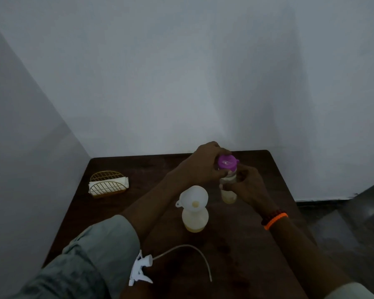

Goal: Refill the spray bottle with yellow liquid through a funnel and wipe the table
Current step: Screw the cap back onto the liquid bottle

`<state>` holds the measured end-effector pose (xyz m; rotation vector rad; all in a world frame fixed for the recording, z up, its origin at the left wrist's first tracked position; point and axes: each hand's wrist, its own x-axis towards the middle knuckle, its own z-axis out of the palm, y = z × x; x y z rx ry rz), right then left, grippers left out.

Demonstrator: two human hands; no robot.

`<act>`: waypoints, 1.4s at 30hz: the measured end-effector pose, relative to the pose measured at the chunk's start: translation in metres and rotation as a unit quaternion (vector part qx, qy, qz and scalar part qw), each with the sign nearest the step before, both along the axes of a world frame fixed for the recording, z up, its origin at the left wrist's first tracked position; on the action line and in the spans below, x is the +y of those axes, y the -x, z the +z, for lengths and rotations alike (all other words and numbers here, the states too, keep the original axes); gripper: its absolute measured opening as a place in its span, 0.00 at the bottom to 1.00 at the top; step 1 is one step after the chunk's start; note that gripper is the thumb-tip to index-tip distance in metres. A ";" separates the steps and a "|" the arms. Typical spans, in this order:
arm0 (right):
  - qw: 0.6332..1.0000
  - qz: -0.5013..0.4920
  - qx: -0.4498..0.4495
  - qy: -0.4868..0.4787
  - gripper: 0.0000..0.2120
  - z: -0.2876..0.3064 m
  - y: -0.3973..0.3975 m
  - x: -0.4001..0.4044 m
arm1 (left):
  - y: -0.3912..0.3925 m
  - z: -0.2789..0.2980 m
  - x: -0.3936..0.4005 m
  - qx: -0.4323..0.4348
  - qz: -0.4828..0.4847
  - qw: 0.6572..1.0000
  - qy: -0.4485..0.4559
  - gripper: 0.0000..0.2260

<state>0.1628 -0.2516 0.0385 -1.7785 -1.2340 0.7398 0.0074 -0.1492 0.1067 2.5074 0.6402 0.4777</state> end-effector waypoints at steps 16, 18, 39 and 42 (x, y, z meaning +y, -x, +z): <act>1.000 0.014 -0.020 -0.018 0.15 0.009 0.002 -0.002 | -0.009 0.006 -0.015 -0.075 -0.026 0.994 0.075 0.23; 0.999 0.023 -0.028 -0.030 0.14 0.014 0.004 -0.003 | -0.011 0.002 -0.019 -0.103 -0.004 0.992 0.073 0.25; 0.999 0.008 -0.015 -0.030 0.25 0.011 -0.003 -0.005 | 0.001 0.003 -0.010 -0.105 0.019 0.988 0.114 0.26; 0.999 0.007 -0.024 -0.034 0.25 0.011 -0.003 -0.006 | 0.002 0.004 -0.010 -0.088 0.001 0.990 0.115 0.27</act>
